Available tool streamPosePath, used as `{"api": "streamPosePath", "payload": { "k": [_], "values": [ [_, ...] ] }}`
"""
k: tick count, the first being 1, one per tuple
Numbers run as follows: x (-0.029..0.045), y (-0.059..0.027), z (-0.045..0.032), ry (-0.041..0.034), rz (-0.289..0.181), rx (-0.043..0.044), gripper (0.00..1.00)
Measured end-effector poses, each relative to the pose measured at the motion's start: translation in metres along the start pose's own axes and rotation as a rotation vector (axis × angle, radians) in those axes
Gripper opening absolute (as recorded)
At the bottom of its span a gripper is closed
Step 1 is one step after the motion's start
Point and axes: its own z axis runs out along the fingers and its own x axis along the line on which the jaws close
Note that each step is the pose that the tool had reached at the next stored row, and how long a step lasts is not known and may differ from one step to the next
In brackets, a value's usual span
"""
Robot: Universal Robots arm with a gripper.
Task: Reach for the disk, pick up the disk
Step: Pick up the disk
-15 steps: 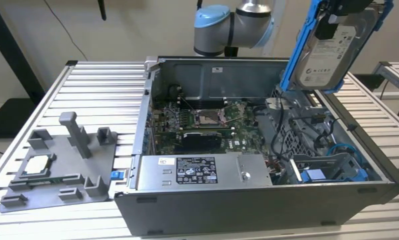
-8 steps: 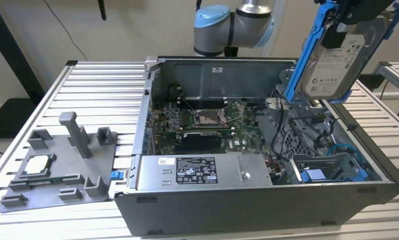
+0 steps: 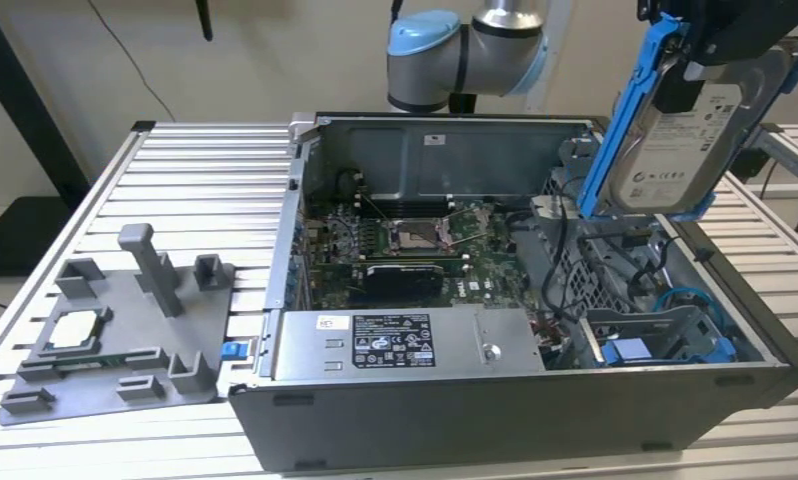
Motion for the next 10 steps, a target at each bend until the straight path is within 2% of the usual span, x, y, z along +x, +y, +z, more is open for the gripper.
{"api": "streamPosePath", "payload": {
  "k": [3,10],
  "values": [
    [0.0052,0.0004,0.0032,0.001,0.007,0.0077,0.0],
    [0.0209,0.0015,0.0111,0.0023,0.024,0.0083,0.0]
  ]
}}
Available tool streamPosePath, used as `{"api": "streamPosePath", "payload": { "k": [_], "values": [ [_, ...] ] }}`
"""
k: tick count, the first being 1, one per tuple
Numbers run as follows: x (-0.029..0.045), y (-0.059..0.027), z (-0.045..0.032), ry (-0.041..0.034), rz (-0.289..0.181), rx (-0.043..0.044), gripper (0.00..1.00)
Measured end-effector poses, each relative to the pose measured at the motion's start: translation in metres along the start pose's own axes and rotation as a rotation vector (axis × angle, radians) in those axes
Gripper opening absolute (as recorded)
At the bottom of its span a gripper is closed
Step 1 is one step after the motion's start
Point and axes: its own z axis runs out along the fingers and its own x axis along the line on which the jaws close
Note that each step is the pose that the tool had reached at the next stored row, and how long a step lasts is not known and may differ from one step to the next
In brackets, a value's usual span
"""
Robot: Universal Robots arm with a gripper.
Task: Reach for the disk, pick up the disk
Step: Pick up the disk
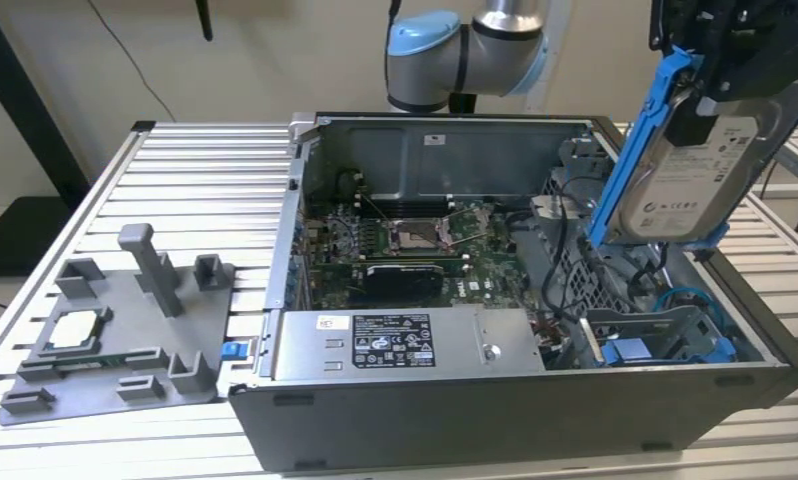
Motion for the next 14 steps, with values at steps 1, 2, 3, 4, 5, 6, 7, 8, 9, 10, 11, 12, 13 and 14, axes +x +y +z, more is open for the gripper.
{"api": "streamPosePath", "payload": {
  "k": [1,2,3,4,5,6,7,8,9,10,11,12,13,14],
  "values": [
    [0.003,0.0002,0.0015,0.0,0.001,0.0,0.0],
    [0.0059,0.0003,0.0029,0.0002,0.003,0.0,0.0],
    [0.009,0.0005,0.0043,0.0003,0.004,0.0,0.0],
    [0.0118,0.0006,0.0056,0.0004,0.005,0.0,0.0],
    [0.0144,0.0007,0.0067,0.0004,0.007,0.0,0.0],
    [0.0169,0.0008,0.0078,0.0006,0.009,0.0,0.0],
    [0.0194,0.0009,0.0088,0.0007,0.01,0.0,0.0],
    [0.0218,0.001,0.0097,0.0009,0.012,0.0,0.0],
    [0.0245,0.0012,0.011,0.001,0.014,0.0,0.0],
    [0.0271,0.0013,0.0122,0.0013,0.016,0.0001,0.0],
    [0.0295,0.0014,0.0133,0.0014,0.019,0.0002,0.0],
    [0.032,0.0015,0.0144,0.0015,0.021,0.0002,0.0],
    [0.0344,0.0016,0.0156,0.0017,0.023,0.0003,0.0],
    [0.037,0.0017,0.017,0.0019,0.025,0.0003,0.0]
  ]
}}
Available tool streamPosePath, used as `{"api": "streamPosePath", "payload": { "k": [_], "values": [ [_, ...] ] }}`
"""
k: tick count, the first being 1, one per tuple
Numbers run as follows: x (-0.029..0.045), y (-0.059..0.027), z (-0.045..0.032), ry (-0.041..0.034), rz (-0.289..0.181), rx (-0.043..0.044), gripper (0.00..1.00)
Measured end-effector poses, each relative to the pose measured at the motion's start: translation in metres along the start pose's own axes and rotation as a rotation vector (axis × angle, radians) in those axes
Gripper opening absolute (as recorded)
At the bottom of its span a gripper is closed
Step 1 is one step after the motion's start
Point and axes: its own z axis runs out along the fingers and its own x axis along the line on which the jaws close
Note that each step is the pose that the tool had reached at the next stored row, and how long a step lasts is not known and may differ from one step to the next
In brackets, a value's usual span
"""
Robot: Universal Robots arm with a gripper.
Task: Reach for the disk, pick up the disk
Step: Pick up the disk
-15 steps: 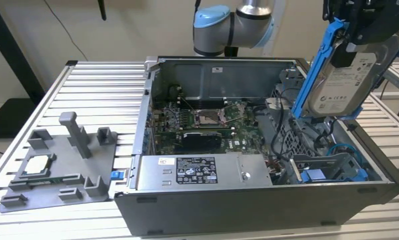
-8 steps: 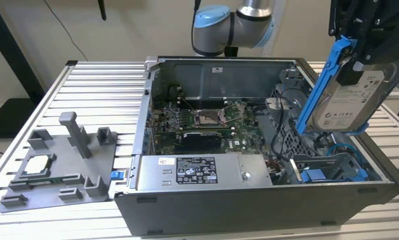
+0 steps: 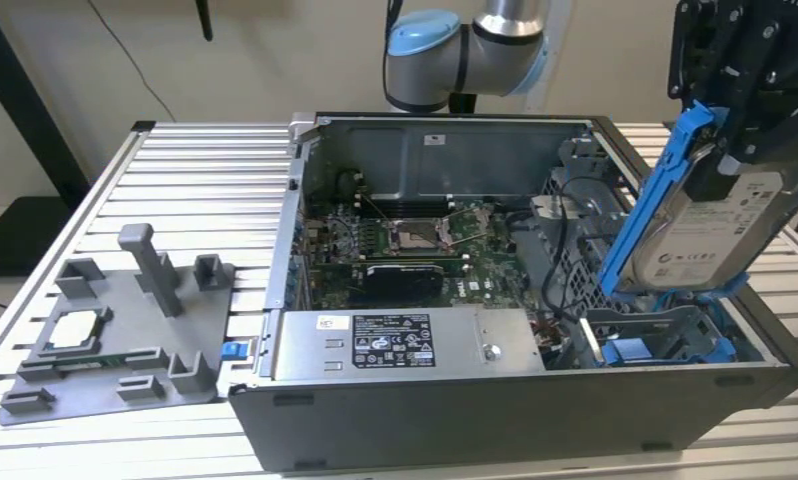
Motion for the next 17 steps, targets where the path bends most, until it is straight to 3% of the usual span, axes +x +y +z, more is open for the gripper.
{"api": "streamPosePath", "payload": {
  "k": [2,4,8,13,17],
  "values": [
    [0.004,0.0002,0.0028,0.0003,0.007,0.0004,0.0],
    [0.0106,0.0006,0.0104,0.0018,0.024,0.0012,0.0],
    [0.0129,0.0003,0.0177,0.0026,0.034,0.0012,0.0],
    [0.0132,-0.0066,0.026,0.0027,0.037,0.0011,0.0],
    [0.0131,-0.0078,0.0263,0.003,0.038,0.0011,0.0]
  ]
}}
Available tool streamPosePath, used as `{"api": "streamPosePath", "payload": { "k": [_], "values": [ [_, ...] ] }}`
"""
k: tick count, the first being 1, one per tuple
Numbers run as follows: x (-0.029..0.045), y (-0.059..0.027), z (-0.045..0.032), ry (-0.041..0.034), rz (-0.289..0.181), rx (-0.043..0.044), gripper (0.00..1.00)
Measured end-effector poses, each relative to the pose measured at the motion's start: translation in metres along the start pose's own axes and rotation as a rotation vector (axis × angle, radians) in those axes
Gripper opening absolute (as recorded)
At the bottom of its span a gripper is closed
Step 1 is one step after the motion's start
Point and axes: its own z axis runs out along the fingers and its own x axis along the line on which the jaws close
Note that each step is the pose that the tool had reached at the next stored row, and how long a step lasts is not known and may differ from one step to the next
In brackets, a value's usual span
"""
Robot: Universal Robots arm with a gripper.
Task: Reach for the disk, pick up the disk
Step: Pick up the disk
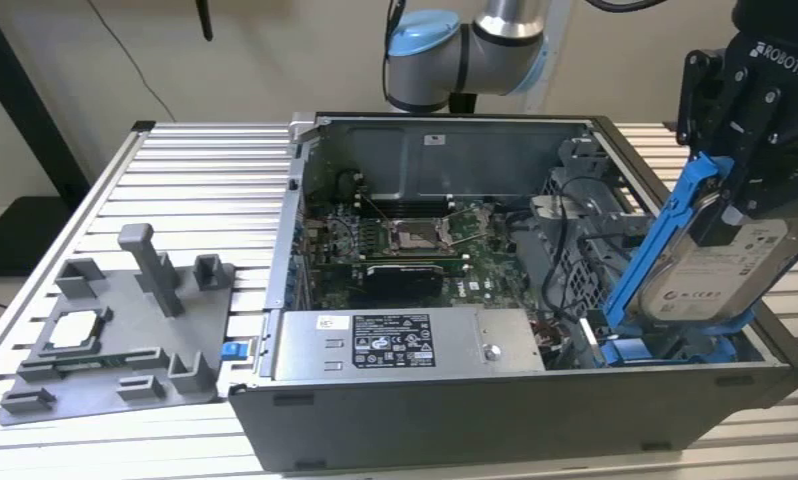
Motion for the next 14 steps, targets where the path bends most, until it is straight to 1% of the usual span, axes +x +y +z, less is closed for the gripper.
{"api": "streamPosePath", "payload": {
  "k": [1,2,3,5,6,11,14],
  "values": [
    [0.0,0.0,0.0,-0.0001,0.0,0.0,0.0],
    [0.0001,0.0,0.0002,-0.0052,0.0,-0.0003,0.0],
    [0.0003,0.0,0.0002,-0.0215,0.002,-0.0011,0.0],
    [0.0014,-0.0001,0.0003,-0.0572,0.004,-0.0029,0.0],
    [0.0028,-0.0001,0.0003,-0.0672,0.005,-0.0034,0.0],
    [0.0103,-0.0004,0.0018,-0.0674,0.005,-0.0035,0.0],
    [0.0131,-0.0003,0.0061,-0.0674,0.004,-0.0035,0.0]
  ]
}}
